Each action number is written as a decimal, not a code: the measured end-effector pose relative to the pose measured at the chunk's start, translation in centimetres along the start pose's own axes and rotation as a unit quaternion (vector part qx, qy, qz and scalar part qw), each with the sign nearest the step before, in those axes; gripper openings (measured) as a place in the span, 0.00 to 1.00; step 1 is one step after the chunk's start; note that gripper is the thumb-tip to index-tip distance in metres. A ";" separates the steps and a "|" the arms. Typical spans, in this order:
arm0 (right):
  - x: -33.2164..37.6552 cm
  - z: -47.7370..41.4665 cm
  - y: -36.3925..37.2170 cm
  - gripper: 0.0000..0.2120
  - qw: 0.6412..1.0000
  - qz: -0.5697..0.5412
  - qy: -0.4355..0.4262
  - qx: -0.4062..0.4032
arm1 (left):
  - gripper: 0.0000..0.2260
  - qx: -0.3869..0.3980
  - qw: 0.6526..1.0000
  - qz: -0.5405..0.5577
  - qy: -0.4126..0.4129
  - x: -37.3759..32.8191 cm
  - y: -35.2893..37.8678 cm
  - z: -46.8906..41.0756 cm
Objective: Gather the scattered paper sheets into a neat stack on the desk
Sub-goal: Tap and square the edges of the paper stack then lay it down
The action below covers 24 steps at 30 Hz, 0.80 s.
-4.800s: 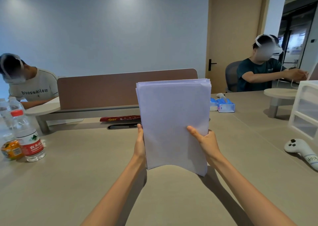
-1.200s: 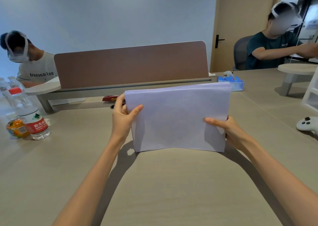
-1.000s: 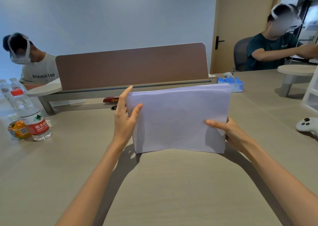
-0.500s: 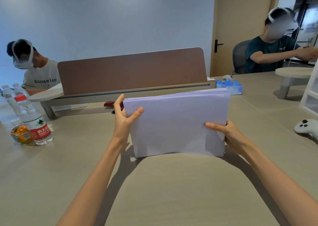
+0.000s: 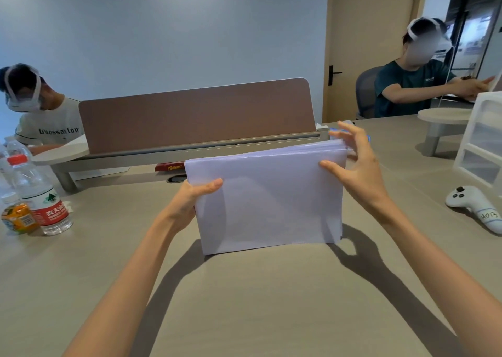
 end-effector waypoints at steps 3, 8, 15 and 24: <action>3.1 -0.4 -0.1 0.31 0.963 0.214 -0.163 0.028 | 0.35 0.006 1.000 -0.008 -0.010 -0.1 0.0 0.3; 5.5 0.3 -0.1 0.18 0.894 0.378 -0.239 -0.016 | 0.40 0.008 1.000 -0.002 -0.016 -0.4 0.3 0.5; 6.5 0.6 1.7 0.22 0.880 0.399 -0.254 0.043 | 0.42 0.019 1.000 -0.009 -0.020 -0.6 0.2 0.9; 7.2 0.2 1.0 0.04 0.895 0.345 -0.282 -0.009 | 0.42 0.013 1.000 -0.008 -0.021 -0.5 0.5 1.1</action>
Point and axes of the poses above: each hand's wrist, its own z-axis away from the middle knuckle, its own y-axis out of the palm, x = y × z, the point moved 7 cm from there along -z, towards the middle knuckle, and after that the axes turned 12 degrees about z, right-handed, at the moved point
